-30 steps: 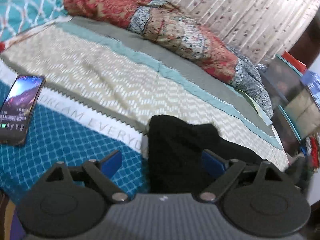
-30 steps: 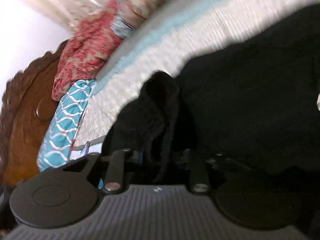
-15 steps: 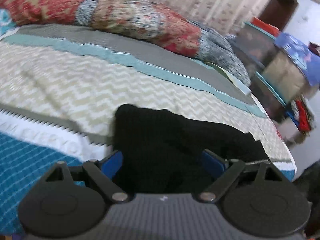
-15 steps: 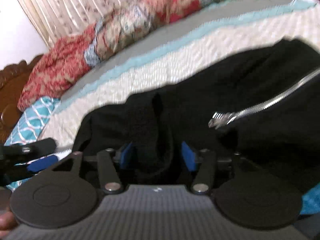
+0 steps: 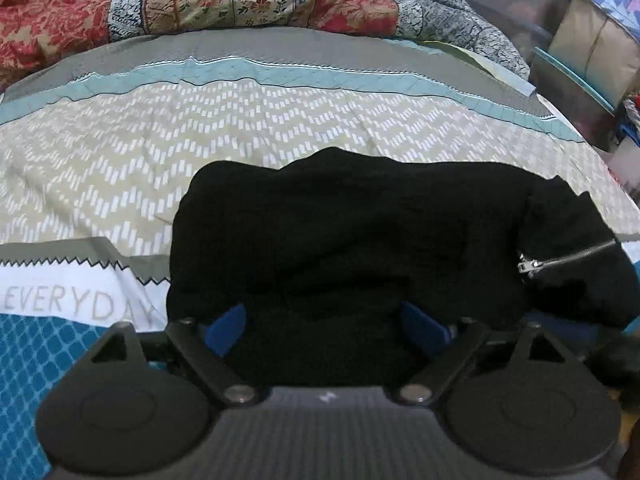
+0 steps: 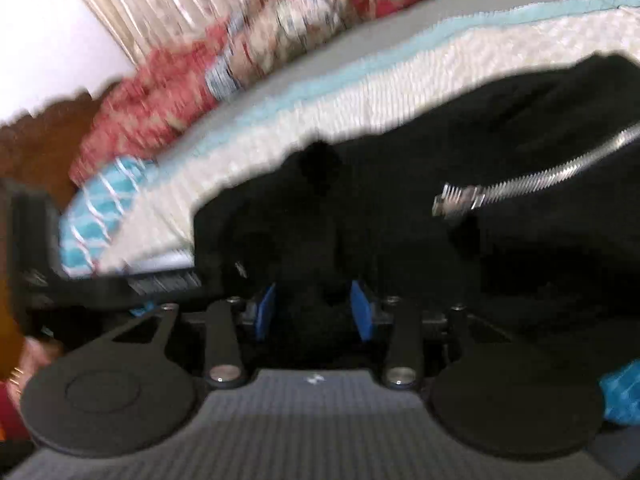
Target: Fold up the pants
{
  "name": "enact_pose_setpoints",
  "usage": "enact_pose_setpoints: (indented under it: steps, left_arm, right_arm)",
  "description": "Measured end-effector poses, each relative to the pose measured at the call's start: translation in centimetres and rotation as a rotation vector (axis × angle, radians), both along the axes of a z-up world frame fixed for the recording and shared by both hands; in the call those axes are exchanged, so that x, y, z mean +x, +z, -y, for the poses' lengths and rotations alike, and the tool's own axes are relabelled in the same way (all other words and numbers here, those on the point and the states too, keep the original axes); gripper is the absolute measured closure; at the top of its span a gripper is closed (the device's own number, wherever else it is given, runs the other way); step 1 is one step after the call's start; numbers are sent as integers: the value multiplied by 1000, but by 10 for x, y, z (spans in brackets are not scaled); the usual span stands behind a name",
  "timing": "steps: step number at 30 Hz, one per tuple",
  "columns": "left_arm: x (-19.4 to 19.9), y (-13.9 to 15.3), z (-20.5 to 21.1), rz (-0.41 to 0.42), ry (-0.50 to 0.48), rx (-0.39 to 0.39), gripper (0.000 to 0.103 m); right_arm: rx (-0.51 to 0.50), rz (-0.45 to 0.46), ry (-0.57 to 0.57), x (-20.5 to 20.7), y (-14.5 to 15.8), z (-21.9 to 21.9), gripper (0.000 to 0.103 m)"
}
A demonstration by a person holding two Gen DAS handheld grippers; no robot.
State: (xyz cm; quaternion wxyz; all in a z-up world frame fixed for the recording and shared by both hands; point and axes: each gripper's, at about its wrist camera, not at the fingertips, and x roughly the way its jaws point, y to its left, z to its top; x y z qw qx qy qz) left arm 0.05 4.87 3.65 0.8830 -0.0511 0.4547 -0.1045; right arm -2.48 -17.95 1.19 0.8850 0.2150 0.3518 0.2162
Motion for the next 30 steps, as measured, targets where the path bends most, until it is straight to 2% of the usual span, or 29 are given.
enact_pose_setpoints:
  steps: [3,6,7,8,9,13,14,15,16,17,19,22,25,27,29,30]
  left_arm:
    - [-5,17,-7,6,6,-68,15]
    - [-11,42,-10,55,1,-139,14]
    - [-11,51,-7,70,-9,-156,14]
    - [-8,59,-1,78,-20,-168,14]
    - [-4,66,6,80,-36,-178,13]
    - [17,83,50,57,-140,-179,13]
    - [22,86,65,51,-169,-167,13]
    - [27,91,82,50,-205,-154,12]
    - [33,94,98,49,-236,-139,10]
    - [38,97,113,44,-260,-124,9]
    - [51,102,149,21,-307,-99,8]
    - [69,105,197,-37,-379,-77,1]
    - [74,101,237,-82,-442,-19,0]
    - [71,97,261,-88,-496,57,0]
    - [65,91,277,-76,-530,171,0]
    - [61,86,283,-63,-533,241,6]
  right_arm:
    - [-4,124,-147,-25,18,58,53]
    - [-71,198,-376,-45,25,118,40]
    - [-93,211,-455,-50,24,138,31]
    - [-113,205,-505,-49,19,147,26]
    - [-127,180,-544,-48,12,161,26]
    - [-61,20,-531,-28,-27,185,26]
    - [-37,-19,-520,-24,-33,183,34]
    - [-13,-41,-513,-19,-36,173,45]
    - [-7,-42,-492,-18,-36,169,73]
    - [-27,-24,-474,-22,-29,152,86]
    - [-95,36,-422,-27,-11,132,89]
    - [-190,147,-334,-33,12,96,89]
    - [-331,215,-268,-44,20,79,89]
    - [-424,241,-219,-50,19,70,89]
    - [-472,266,-184,-56,19,57,89]
    - [-484,282,-170,-58,21,52,89]
